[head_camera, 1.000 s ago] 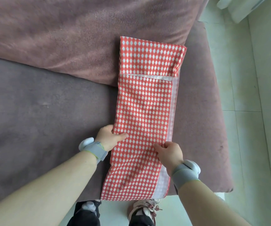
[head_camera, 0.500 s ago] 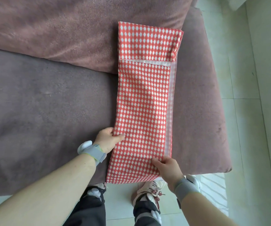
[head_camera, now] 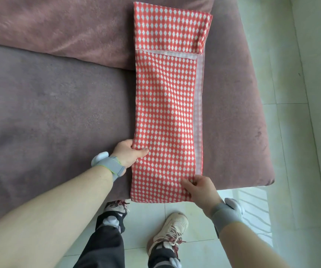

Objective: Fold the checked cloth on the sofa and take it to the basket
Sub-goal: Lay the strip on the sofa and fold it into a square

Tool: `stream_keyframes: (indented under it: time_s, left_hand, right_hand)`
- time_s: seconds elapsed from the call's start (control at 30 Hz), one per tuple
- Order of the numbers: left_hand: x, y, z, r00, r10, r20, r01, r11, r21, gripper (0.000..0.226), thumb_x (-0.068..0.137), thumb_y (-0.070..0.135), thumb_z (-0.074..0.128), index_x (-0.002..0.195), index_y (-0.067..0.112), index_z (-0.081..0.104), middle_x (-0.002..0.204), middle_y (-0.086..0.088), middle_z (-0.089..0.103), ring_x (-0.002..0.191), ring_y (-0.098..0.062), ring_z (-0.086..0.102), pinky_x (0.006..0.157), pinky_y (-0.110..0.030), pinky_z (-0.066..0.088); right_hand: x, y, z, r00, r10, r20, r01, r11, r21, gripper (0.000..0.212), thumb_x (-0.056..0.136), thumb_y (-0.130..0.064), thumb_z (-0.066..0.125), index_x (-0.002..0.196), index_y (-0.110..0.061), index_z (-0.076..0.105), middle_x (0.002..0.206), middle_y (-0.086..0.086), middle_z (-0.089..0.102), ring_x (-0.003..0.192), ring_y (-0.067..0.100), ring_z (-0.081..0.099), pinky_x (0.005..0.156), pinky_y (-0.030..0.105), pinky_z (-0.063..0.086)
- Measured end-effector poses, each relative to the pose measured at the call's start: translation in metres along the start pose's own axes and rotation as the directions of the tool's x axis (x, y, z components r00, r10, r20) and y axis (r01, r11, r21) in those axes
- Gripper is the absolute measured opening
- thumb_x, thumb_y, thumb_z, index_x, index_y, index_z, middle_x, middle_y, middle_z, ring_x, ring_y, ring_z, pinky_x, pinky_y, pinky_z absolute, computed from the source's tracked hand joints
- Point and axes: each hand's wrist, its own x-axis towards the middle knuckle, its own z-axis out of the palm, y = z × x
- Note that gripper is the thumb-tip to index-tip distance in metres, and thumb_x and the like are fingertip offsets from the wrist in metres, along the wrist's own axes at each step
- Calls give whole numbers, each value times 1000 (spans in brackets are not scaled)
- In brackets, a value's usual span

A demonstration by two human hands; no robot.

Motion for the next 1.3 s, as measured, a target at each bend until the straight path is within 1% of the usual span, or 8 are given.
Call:
stream_keyframes:
  time_s: [0.1,0.23,0.43,0.6,0.87,1.0,1.2,1.3]
  left_hand:
    - [-6,2,11,998,30,-47,-29,999,14,31,63,21,87,82,25,63,82,11,70,70,-5,69,61,-19,53]
    - [-9,-5,16,1000,-17,-26,14,995,-102,25,74,24,80,95,20,67,96,-2,73,88,-20,70,82,-34,54]
    - [-3,-10,13,998,-15,-55,10,996,-84,14,79,16,75,92,17,70,95,-6,74,85,-22,72,80,-36,56]
    - [5,-5,11,997,18,-70,-20,999,-28,15,72,18,81,84,19,72,81,4,76,74,-13,73,70,-29,56]
    - [52,58,-1,999,-40,-9,38,979,-198,22,74,27,75,93,17,70,94,-5,75,85,-24,72,84,-43,55]
    - [74,82,0,998,33,-54,-34,999,-23,14,74,17,78,84,20,69,93,-6,74,84,-23,71,85,-41,56]
    - [93,121,-13,995,94,-40,-88,988,127,48,57,34,81,100,19,65,98,2,73,88,-19,70,89,-43,54]
    - [100,147,-22,980,182,-81,-185,982,-30,62,51,45,78,106,21,62,104,0,72,95,-22,69,93,-47,51]
  right_hand:
    - [3,1,-27,997,-64,-46,59,992,-108,24,87,-31,68,81,-7,71,76,4,76,73,26,73,71,47,61]
    - [13,-1,-37,996,-75,-53,60,970,-237,20,87,-30,66,80,-12,72,75,-2,76,73,22,72,77,46,58]
    - [22,-18,-31,1000,3,11,-4,998,56,35,69,-47,72,90,-20,72,84,-7,77,76,17,75,78,44,60]
    - [30,-30,-36,973,-136,-189,70,946,-318,30,86,-39,64,80,-11,74,76,0,75,73,20,71,75,43,59]
    - [57,-105,-41,992,42,-115,-13,971,241,35,75,-47,74,90,-15,73,91,2,77,88,23,73,80,40,58]
    - [69,-120,-46,955,12,-297,8,998,64,20,87,-32,67,80,-15,73,89,10,75,89,32,71,83,47,58]
    - [106,-172,-58,989,49,-139,-9,961,275,11,81,-15,66,78,-5,70,54,-4,65,39,5,55,37,17,40]
    - [129,-208,-62,997,38,-70,-16,958,285,26,78,-33,72,82,-8,70,67,1,71,44,10,61,41,18,44]
